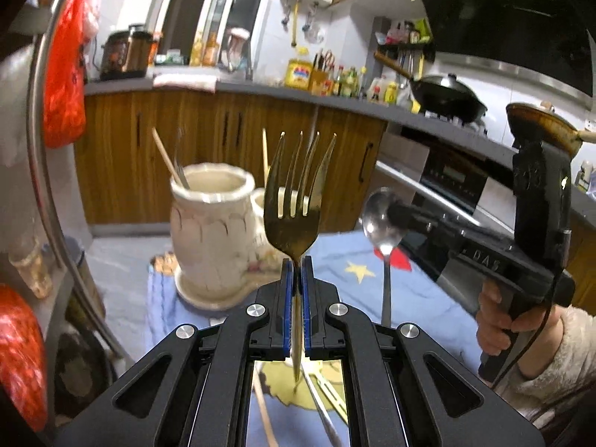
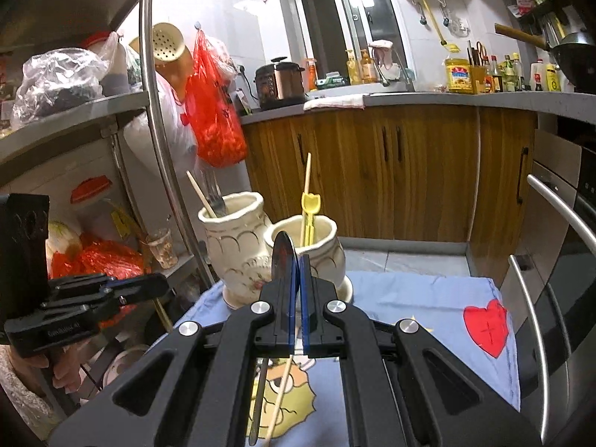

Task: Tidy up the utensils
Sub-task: 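Lift the gold fork and silver spoon with both grippers toward the holder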

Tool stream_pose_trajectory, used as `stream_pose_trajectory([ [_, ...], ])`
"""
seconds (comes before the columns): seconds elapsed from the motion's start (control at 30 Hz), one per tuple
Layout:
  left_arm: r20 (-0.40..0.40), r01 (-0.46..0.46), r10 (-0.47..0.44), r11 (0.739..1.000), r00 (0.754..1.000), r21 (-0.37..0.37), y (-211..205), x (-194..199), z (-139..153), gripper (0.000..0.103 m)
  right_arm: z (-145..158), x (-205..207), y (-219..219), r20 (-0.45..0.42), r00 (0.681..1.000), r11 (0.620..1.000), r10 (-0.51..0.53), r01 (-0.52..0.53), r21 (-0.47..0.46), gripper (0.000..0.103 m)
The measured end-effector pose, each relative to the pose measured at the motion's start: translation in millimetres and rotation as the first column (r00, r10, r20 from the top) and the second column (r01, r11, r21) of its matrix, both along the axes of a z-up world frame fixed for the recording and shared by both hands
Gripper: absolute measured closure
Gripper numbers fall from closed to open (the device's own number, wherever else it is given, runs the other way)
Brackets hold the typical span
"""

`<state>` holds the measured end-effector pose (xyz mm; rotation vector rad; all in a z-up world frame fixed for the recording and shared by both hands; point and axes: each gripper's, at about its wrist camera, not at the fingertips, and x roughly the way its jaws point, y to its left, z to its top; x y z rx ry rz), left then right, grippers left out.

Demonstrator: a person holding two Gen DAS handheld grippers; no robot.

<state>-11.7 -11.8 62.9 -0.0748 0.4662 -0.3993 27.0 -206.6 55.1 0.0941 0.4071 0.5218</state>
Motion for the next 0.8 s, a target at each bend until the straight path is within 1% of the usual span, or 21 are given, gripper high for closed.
stream_pose_trajectory([
  [0.1, 0.043, -0.005, 0.006, 1.0, 0.999, -0.011, 1.5, 0.0, 14.6, 0.098, 8.7, 0.0, 2.3, 0.028, 1.0, 1.0, -0.004, 0.004, 0.01, 0.101],
  [0.23, 0.11, -0.026, 0.024, 1.0, 0.994, 0.01, 1.4, 4.2, 39.6, 0.098, 24.9, 8.2, 6.8, 0.062, 0.998, 1.0, -0.016, 0.015, 0.024, 0.101],
  [0.3, 0.132, -0.032, 0.029, 0.999, 0.991, 0.015, 1.6, 10.2, 53.4, 0.098, 33.8, 14.6, 9.6, 0.079, 0.997, 0.999, -0.019, 0.017, 0.031, 0.101],
  [0.37, 0.158, -0.041, 0.036, 0.999, 0.987, 0.024, 1.4, 16.0, 67.8, 0.098, 44.9, 25.2, 13.8, 0.105, 0.994, 0.999, -0.034, 0.031, 0.031, 0.101],
  [0.5, 0.21, -0.048, 0.041, 0.998, 0.977, 0.03, 1.5, 29.2, 100.5, 0.098, 63.8, 52.0, 14.6, 0.12, 0.991, 0.997, -0.067, 0.06, 0.057, 0.101],
  [0.6, 0.262, -0.079, 0.067, 0.996, 0.963, 0.038, 0.4, 41.8, 118.8, 0.098, 75.9, 72.3, 13.1, 0.145, 0.983, 0.991, -0.114, 0.103, 0.082, 0.101],
  [0.7, 0.298, -0.129, 0.11, 0.991, 0.948, 0.043, -1.1, 56.2, 124.9, 0.098, 84.2, 86.9, 12.3, 0.187, 0.966, 0.982, -0.176, 0.159, 0.104, 0.101],
  [0.8, 0.314, -0.184, 0.158, 0.981, 0.936, 0.057, -5.1, 75.4, 119.3, 0.098, 84.2, 96.7, 12.5, 0.224, 0.949, 0.972, -0.222, 0.199, 0.122, 0.101],
])
